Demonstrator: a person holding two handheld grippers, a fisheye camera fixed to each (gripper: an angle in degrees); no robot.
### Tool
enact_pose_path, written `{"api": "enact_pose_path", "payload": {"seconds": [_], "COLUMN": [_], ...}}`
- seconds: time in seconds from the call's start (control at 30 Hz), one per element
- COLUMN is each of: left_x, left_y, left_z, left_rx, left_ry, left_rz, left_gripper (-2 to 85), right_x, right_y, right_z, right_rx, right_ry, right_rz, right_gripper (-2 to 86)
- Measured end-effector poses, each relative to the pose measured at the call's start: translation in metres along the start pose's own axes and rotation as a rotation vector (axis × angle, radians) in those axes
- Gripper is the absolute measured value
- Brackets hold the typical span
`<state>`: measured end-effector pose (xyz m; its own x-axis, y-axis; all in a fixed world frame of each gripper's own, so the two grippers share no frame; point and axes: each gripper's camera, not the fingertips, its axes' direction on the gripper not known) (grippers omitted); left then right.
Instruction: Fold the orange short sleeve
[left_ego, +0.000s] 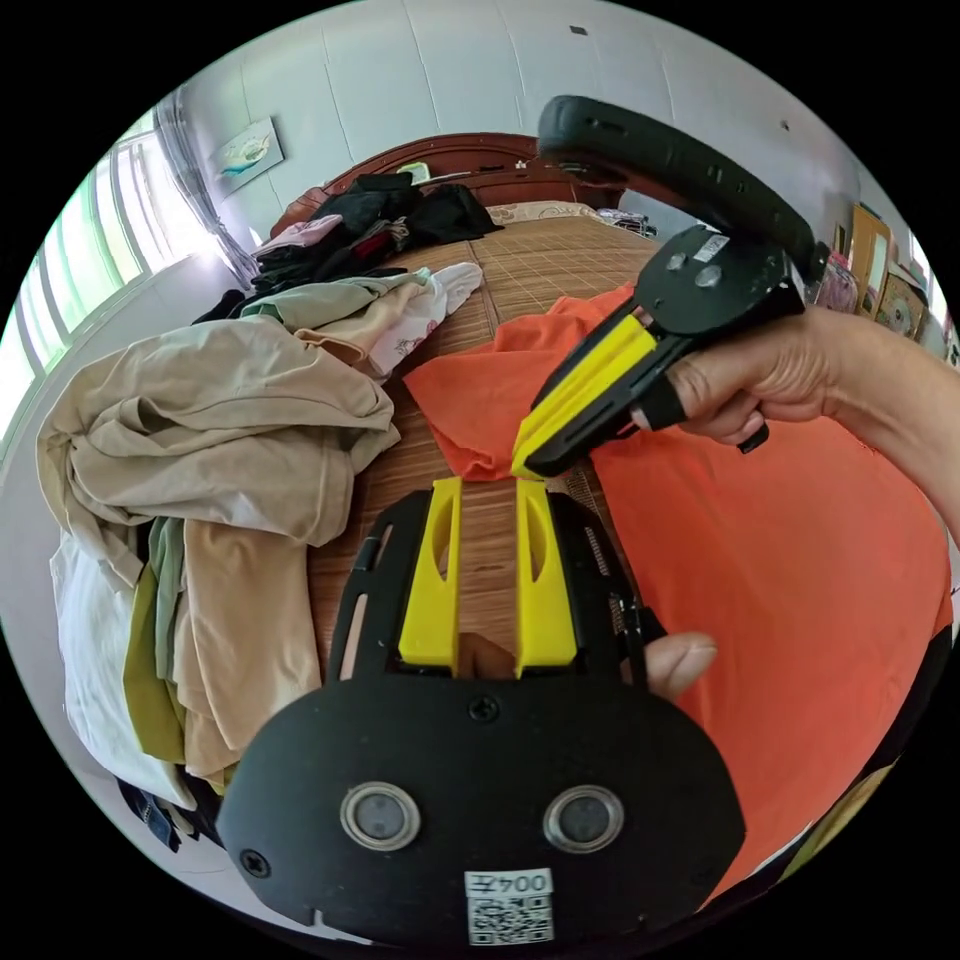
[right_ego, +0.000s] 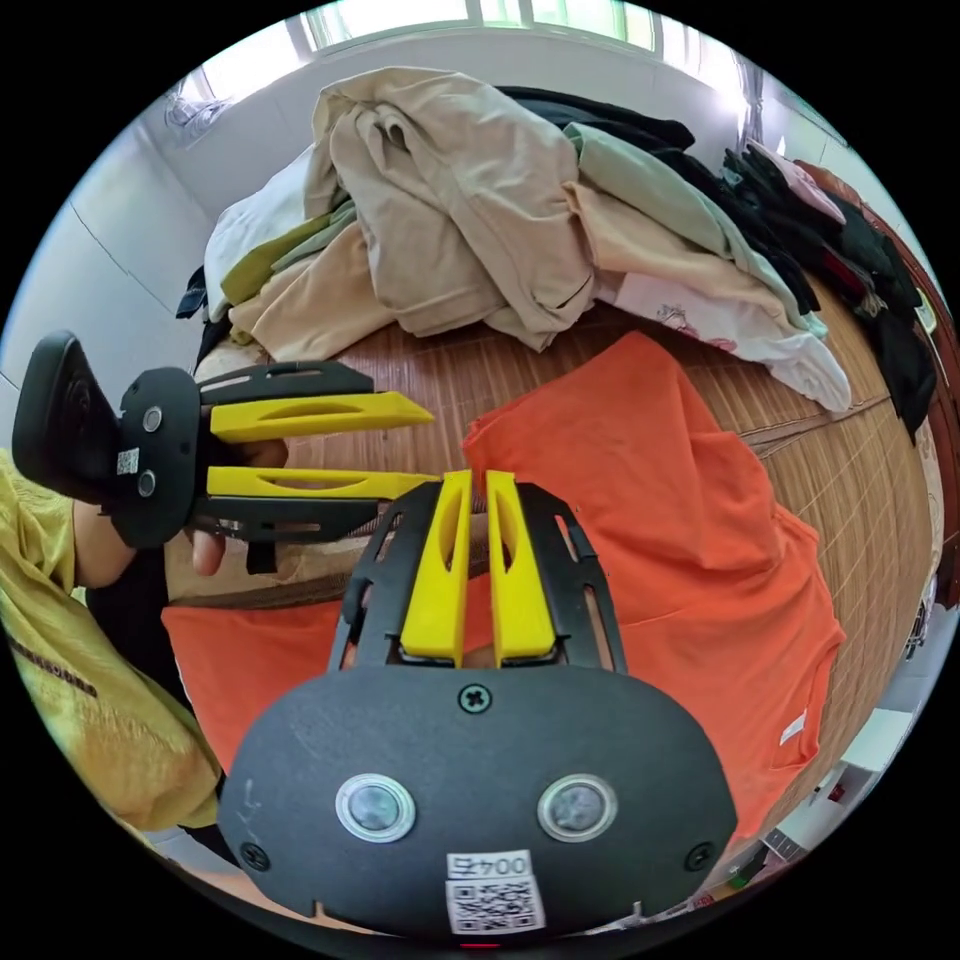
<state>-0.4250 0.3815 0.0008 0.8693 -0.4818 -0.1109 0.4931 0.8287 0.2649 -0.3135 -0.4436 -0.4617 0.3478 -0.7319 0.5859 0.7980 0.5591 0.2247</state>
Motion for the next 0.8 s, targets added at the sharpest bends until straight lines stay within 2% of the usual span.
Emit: {"api": "enact_pose_path", "payload": {"seconds": [0.2, 0.4, 0.53, 0.67, 0.8], "left_x": [0.008, 0.014, 0.019, 0.014, 0.003], "left_y": [0.005, 0.011, 0.014, 0.018, 0.023], "left_z": [0.002, 0.000, 0.002, 0.005, 0.006], "left_rx": [-0.011, -0.007, -0.011, -0.015, -0.008], "left_ry": [0.001, 0.014, 0.004, 0.008, 0.038], "left_rz": [0.008, 0.022, 0.032, 0.008, -0.036], "left_gripper": [7.4, 7.4, 7.3, 7.3, 7.3], "right_x": [-0.016, -0.065, -0.079, -0.072, -0.076], "right_y": [-0.022, -0.084, -0.147, -0.183, -0.193], "right_z": [-0.044, -0.047, -0.023, -0.005, -0.022], "right_rx": [0.112, 0.001, -0.274, -0.486, -0.469], "right_ry": [0.100, 0.262, 0.295, 0.227, 0.130], "right_rz": [-0.028, -0.328, -0.548, -0.626, -0.613], "right_gripper": [7.5, 7.3, 7.5, 4.0, 2.5]}}
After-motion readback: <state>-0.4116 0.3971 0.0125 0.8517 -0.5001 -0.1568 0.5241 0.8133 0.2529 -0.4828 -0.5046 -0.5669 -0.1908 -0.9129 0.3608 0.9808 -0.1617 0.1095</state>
